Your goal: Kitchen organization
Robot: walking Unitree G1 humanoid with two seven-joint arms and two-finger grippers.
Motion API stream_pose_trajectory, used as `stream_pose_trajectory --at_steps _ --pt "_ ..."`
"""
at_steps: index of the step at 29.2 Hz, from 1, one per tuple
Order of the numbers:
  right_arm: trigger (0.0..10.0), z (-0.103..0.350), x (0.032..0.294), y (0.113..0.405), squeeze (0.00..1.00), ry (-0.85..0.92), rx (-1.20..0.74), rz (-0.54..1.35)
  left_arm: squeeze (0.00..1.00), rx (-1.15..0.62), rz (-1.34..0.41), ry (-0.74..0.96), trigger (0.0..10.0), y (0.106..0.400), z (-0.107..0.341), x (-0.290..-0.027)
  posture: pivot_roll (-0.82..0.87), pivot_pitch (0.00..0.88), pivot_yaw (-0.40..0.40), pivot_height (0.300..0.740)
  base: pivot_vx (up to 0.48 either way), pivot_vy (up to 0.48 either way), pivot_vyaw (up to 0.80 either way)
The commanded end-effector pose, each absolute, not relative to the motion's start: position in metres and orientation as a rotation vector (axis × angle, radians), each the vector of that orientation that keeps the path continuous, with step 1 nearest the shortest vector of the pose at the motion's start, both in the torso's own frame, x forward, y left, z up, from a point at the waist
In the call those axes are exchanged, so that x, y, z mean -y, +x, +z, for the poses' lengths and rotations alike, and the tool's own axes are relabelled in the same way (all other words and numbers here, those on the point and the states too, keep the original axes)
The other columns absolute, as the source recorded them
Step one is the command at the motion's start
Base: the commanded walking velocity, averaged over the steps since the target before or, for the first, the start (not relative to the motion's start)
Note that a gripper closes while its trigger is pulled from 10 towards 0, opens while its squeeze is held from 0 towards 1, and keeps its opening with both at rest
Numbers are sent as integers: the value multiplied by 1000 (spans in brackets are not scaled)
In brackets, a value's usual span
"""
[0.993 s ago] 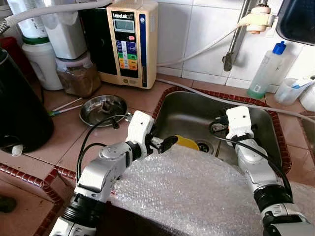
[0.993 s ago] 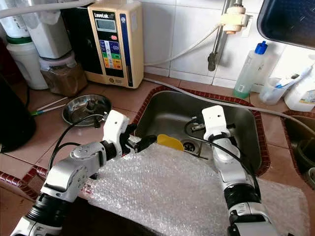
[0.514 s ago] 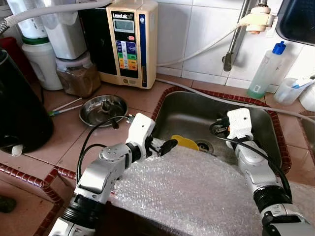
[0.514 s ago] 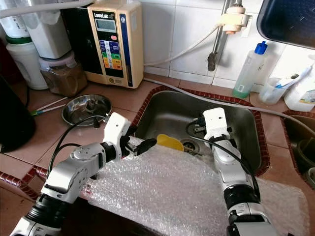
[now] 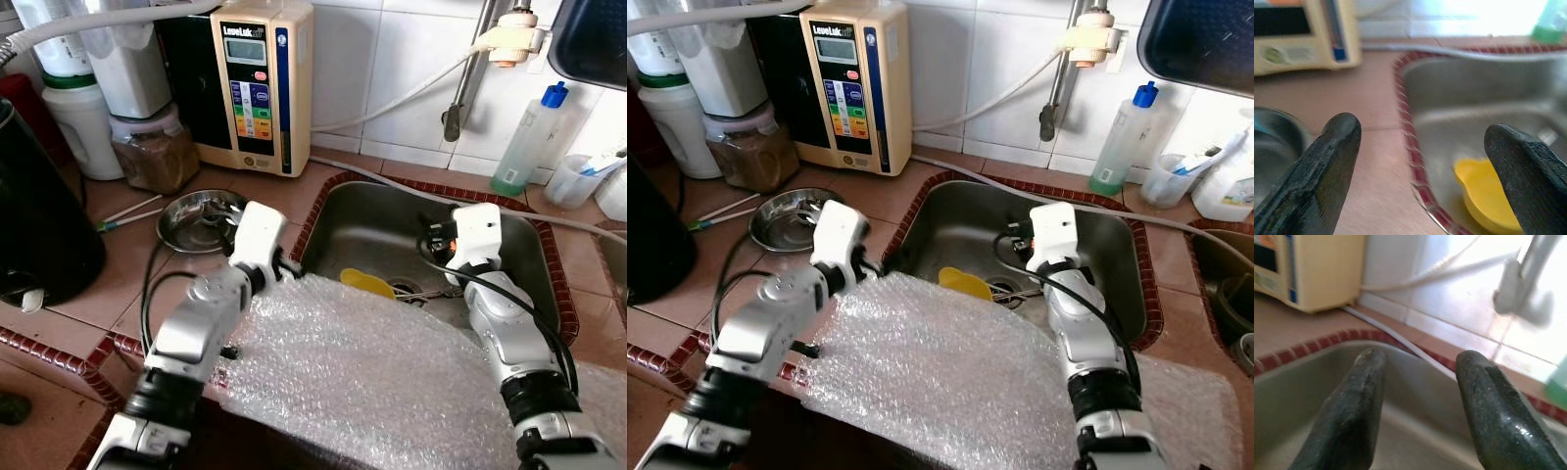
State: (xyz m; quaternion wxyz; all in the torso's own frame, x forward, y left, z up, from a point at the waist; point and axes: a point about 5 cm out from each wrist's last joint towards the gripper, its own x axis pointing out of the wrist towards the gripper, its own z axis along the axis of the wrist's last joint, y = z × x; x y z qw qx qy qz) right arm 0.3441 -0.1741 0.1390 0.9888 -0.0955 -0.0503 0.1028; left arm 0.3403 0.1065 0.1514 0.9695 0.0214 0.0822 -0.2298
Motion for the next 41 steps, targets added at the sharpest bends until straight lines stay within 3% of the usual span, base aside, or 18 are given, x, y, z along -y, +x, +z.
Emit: stream_pose_trajectory --at_steps 1,2,3,4,5,16,17,23,36,38,39,40,41 --pt "10000 147 163 341 1000 -178 122 264 1000 -158 -400 29 10000 348 155 -114 29 0 19 740 0 0 0" --pt "10000 151 155 338 616 -182 138 298 1000 -147 -362 16 10000 352 159 -118 23 0 24 740 0 0 0" --pt "10000 156 147 333 98 -183 150 334 1000 -131 -327 23 10000 356 162 -121 22 0 25 740 0 0 0" --pt "10000 156 147 333 98 -183 150 334 1000 -131 -327 23 10000 356 162 -121 22 0 25 740 0 0 0" --pt "10000 159 142 330 0 -170 155 355 1000 -118 -300 31 10000 359 165 -124 19 0 28 740 0 0 0" --pt "10000 168 115 312 0 -159 132 478 1000 -225 -36 79 10000 373 159 -157 15 0 20 740 0 0 0" --pt "10000 167 115 311 0 -160 129 482 0 -239 -11 56 10000 375 159 -161 15 0 20 740 0 0 0" --pt "10000 167 115 306 0 -167 108 484 0 -293 98 -16 10000 385 160 -175 3 0 28 740 0 0 0" --pt "10000 169 113 302 0 -175 101 499 0 -483 140 -260 10000 386 141 -169 -7 0 34 740 0 0 0" --pt "10000 169 114 302 0 -177 99 499 0 -506 127 -266 9176 385 139 -167 -7 0 35 740 0 0 0" --pt "10000 169 114 302 0 -178 97 499 0 -524 120 -277 6471 385 137 -166 -8 0 35 740 0 0 0" --pt "10000 169 114 302 0 -178 97 499 0 -524 120 -277 6471 385 137 -166 -8 0 35 740 0 0 0" --pt "10000 169 114 302 0 -178 97 499 0 -534 122 -286 3961 385 136 -166 -9 0 36 740 0 0 0"
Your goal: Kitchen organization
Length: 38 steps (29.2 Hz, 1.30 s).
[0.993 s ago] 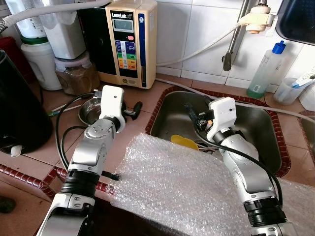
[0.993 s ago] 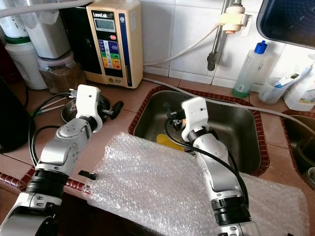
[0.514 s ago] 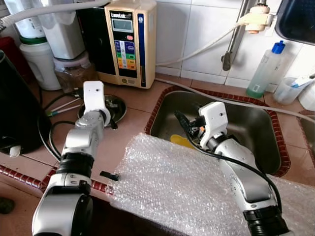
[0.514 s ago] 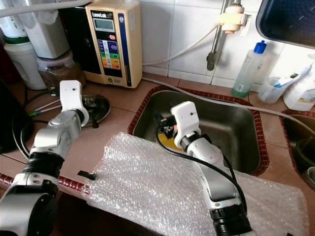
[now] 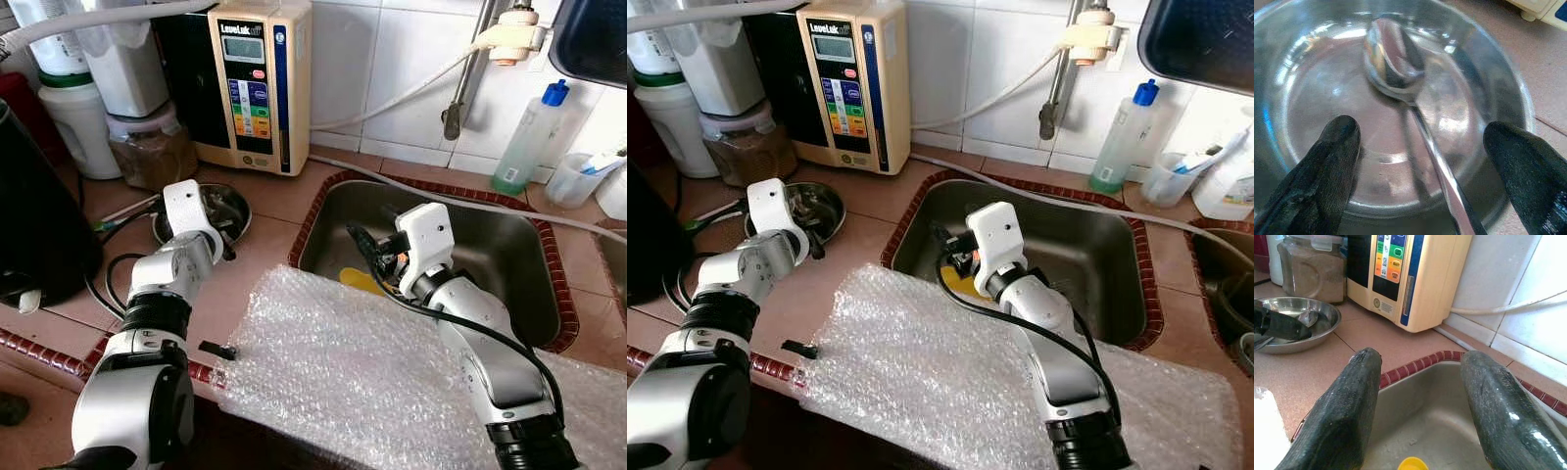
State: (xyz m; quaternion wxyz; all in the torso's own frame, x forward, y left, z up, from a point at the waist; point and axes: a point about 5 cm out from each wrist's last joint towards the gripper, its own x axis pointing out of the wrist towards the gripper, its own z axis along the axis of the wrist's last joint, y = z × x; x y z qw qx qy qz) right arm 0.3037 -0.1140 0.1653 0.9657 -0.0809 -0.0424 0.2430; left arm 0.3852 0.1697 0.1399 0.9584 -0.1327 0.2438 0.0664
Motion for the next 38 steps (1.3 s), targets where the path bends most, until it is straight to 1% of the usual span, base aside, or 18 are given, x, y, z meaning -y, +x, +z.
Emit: stream_pose_trajectory --at_steps 1,2,3,4,5,6,12,21,23,33,38 --pt "10000 170 114 302 0 -176 97 503 0 -548 122 -301 1686 385 135 -165 -8 0 37 740 0 0 0" --pt "10000 170 113 301 0 -170 100 512 0 -554 121 -302 1137 385 134 -165 -8 0 37 740 0 0 0" --pt "10000 171 112 300 0 -162 107 526 0 -560 123 -309 902 384 133 -165 -7 0 38 740 0 0 0" --pt "10000 173 111 299 0 -153 114 540 0 -568 127 -318 902 384 132 -165 -7 0 38 740 0 0 0" --pt "10000 174 109 297 0 -123 120 571 0 -569 125 -318 0 384 132 -165 -7 0 40 740 0 0 0" --pt "10000 177 106 294 0 -92 129 611 0 -570 123 -316 0 384 132 -166 -6 0 40 740 0 0 0" --pt "10000 184 101 288 0 -61 147 703 0 -592 127 -340 0 383 129 -169 -5 0 36 740 0 0 0" --pt "10000 182 99 282 0 -60 105 814 0 -613 110 -378 0 381 127 -170 0 0 34 740 0 0 0" --pt "10000 179 98 278 0 -76 73 873 0 -626 103 -385 0 379 126 -170 0 0 34 740 0 0 0" --pt "10000 176 101 274 0 -140 28 933 0 -650 84 -391 0 372 123 -173 2 0 32 740 0 0 0" --pt "10000 177 105 275 0 -165 21 932 0 -671 46 -382 0 362 125 -174 10 0 33 740 0 0 0"
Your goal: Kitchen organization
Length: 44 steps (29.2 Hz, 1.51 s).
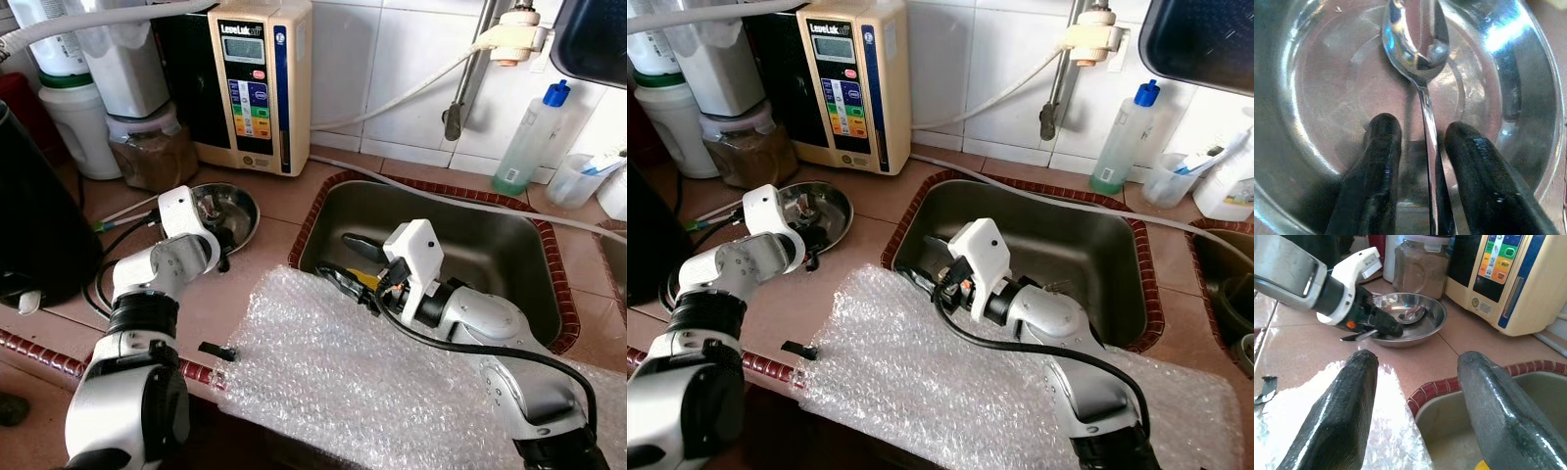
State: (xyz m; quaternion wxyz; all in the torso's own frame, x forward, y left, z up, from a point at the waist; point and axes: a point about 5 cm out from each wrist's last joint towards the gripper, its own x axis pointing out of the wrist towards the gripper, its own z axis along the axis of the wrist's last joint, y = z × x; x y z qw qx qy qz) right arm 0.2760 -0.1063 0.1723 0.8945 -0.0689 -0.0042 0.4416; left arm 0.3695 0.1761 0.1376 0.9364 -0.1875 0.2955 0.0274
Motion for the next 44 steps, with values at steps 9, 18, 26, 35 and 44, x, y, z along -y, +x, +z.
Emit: stream_pose_trajectory --at_steps 9,18,26,35,44 --pt "10000 175 104 277 0 -185 14 937 0 -739 -130 -363 0 342 127 -168 26 0 33 740 0 0 0" --pt "10000 174 103 277 0 -193 10 931 0 -726 -252 -279 0 338 132 -169 24 0 34 740 0 0 0" --pt "10000 176 106 281 0 -198 24 901 0 -599 -132 -138 0 350 146 -194 23 0 26 740 0 0 0" --pt "10000 178 106 285 0 -200 38 880 0 -416 -134 -135 0 361 172 -191 22 0 17 740 0 0 0" --pt "10000 178 107 288 0 -200 47 857 0 -320 -147 -90 0 363 185 -185 22 0 13 740 0 0 0"
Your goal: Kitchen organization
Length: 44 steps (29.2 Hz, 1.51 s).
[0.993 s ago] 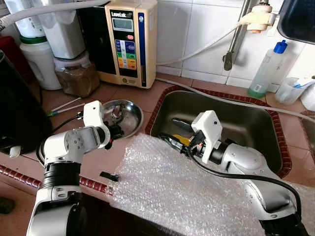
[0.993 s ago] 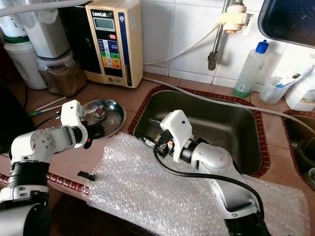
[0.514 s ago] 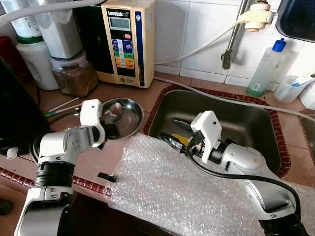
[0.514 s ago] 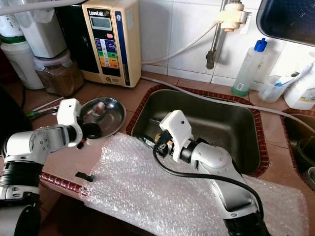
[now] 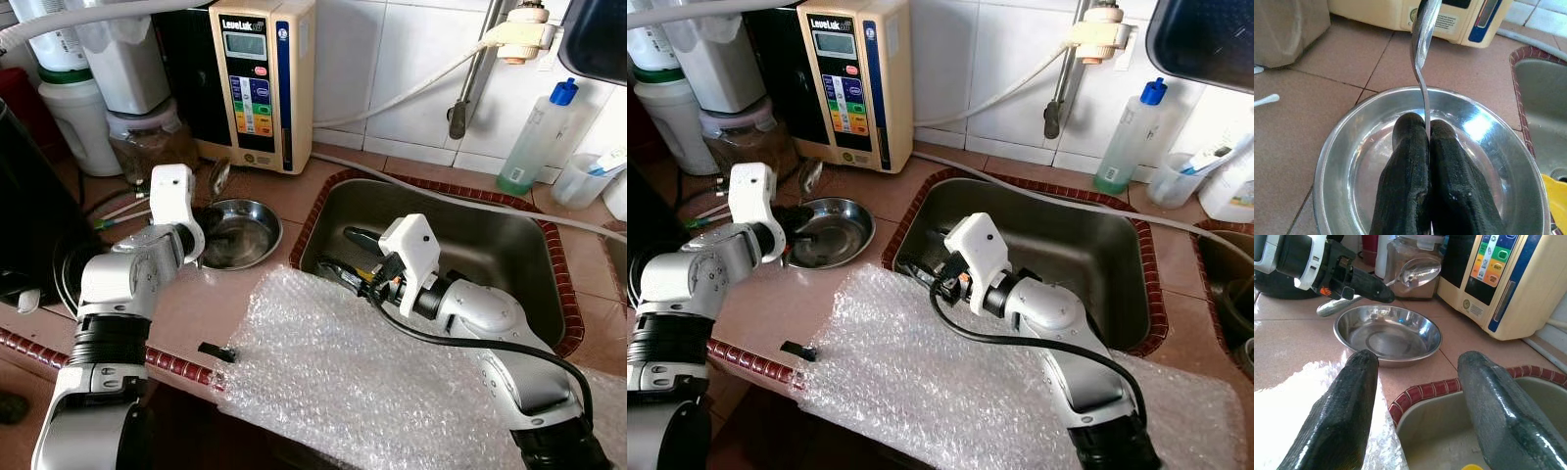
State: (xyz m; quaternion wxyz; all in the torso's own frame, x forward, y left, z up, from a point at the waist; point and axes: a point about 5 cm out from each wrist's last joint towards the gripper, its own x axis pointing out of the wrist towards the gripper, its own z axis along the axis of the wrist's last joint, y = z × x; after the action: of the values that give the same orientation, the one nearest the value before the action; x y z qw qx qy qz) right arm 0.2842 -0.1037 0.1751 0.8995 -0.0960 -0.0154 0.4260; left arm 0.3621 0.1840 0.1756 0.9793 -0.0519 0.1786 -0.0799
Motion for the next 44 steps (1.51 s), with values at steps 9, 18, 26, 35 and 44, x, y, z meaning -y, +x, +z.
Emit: stream_pose_trajectory --at_steps 9,18,26,35,44 --pt "10000 177 107 291 0 -202 45 845 0 -265 -127 -40 0 365 191 -187 29 0 10 740 0 0 0" --pt "10000 173 104 292 0 -215 43 845 1000 -147 -33 -36 10000 370 202 -197 35 0 8 740 0 0 0" --pt "10000 173 105 293 0 -226 45 842 1000 -240 -88 -27 10000 366 183 -184 32 0 5 740 0 0 0" --pt "10000 172 105 294 0 -229 43 840 1000 -345 -136 114 10000 367 172 -188 33 0 13 740 0 0 0" --pt "10000 170 106 292 0 -224 38 839 0 -237 -304 310 10000 377 200 -204 31 0 16 740 0 0 0"
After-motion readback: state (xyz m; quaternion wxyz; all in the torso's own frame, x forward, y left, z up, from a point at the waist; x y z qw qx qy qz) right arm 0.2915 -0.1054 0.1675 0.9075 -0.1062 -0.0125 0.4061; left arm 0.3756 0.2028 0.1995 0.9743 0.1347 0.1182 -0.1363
